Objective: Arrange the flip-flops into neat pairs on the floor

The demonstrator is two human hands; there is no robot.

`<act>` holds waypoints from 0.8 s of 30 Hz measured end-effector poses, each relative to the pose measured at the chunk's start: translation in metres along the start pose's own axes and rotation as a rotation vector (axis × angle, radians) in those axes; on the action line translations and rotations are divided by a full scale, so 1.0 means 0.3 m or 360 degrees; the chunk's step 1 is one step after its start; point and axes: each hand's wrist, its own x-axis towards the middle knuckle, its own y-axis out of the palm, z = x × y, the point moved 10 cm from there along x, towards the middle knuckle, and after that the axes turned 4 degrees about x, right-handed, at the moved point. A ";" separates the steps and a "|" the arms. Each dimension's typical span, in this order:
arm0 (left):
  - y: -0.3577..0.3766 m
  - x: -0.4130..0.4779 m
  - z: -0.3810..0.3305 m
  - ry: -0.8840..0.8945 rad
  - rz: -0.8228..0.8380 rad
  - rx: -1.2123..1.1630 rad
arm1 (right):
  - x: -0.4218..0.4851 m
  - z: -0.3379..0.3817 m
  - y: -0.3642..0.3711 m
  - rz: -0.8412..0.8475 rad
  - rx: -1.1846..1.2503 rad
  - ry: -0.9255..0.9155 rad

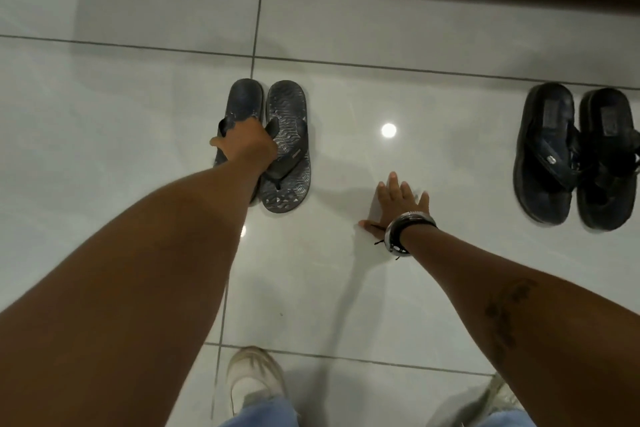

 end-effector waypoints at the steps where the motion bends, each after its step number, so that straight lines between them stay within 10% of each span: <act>1: -0.013 0.029 0.018 -0.0021 0.0001 0.0002 | 0.001 0.010 0.004 -0.0002 0.0017 0.0014; 24: -0.249 0.132 0.083 -0.0056 -0.0240 -0.0036 | -0.029 0.067 -0.046 0.0294 0.0144 0.0109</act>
